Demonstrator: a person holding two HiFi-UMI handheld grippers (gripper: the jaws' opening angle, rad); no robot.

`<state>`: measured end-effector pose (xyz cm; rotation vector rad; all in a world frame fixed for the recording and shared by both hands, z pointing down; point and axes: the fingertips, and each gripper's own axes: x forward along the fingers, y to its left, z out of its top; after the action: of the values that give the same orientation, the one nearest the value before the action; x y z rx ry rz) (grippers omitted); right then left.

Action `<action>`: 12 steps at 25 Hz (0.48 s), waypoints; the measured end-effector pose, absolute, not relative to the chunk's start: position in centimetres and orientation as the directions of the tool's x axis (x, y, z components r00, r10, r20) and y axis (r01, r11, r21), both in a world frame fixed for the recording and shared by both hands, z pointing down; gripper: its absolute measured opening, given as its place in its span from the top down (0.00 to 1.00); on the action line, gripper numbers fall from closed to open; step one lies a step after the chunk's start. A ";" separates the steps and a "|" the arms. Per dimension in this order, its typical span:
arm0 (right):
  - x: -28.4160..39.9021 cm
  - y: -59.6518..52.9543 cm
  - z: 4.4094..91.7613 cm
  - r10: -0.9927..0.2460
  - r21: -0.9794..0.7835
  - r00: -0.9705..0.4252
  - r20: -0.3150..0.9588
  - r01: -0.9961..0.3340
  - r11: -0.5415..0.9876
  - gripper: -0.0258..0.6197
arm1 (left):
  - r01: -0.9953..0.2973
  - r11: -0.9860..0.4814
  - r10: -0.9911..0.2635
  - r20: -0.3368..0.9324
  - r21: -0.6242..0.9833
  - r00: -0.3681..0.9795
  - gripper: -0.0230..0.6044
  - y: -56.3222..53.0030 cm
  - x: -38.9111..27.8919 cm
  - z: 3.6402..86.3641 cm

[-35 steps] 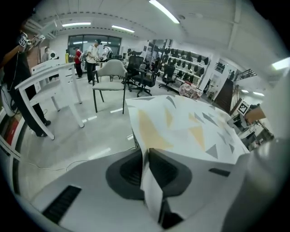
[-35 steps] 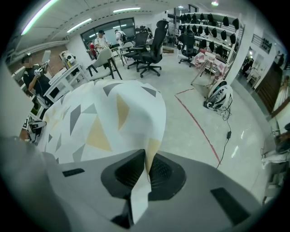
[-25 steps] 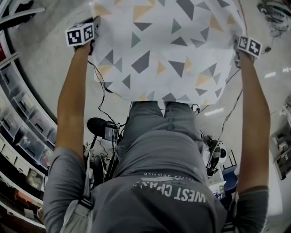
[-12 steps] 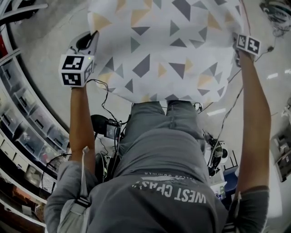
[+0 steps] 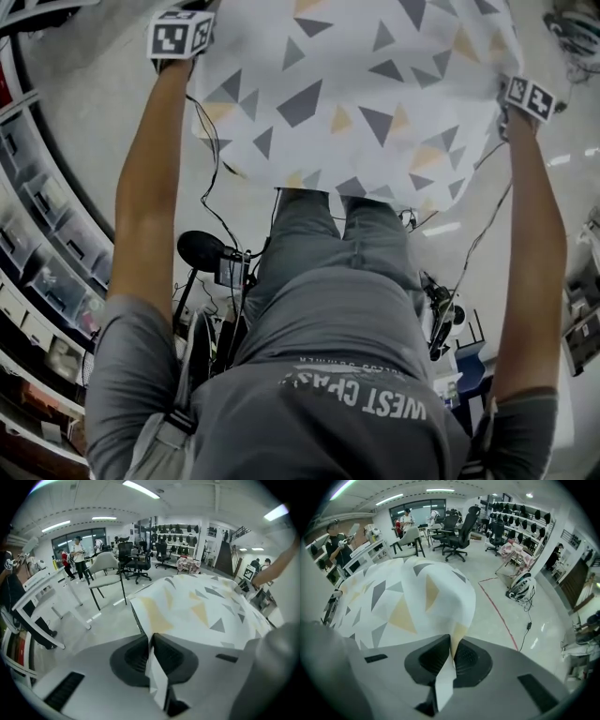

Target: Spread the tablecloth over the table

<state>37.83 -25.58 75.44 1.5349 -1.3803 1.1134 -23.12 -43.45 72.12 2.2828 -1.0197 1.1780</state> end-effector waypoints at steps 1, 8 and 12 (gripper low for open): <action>37.9 -25.5 75.4 -0.315 -0.002 0.035 0.949 -0.993 -0.117 0.92 | -0.754 -0.656 -0.426 0.815 0.021 0.394 0.93 -43.8 -23.2 72.9; 38.1 -26.1 74.9 -0.312 0.021 0.055 0.948 -0.994 -0.111 0.92 | -0.743 -0.662 -0.401 0.791 0.099 0.462 0.90 -43.9 -23.7 74.4; 38.0 -26.0 75.4 -0.317 -0.026 0.022 0.948 -0.989 -0.146 0.90 | -0.743 -0.639 -0.374 0.764 0.198 0.525 0.84 -41.6 -25.4 73.7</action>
<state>37.97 -25.98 75.37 1.5602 -1.3725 1.1510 -25.42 -41.62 73.70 2.2567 -0.9077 0.9573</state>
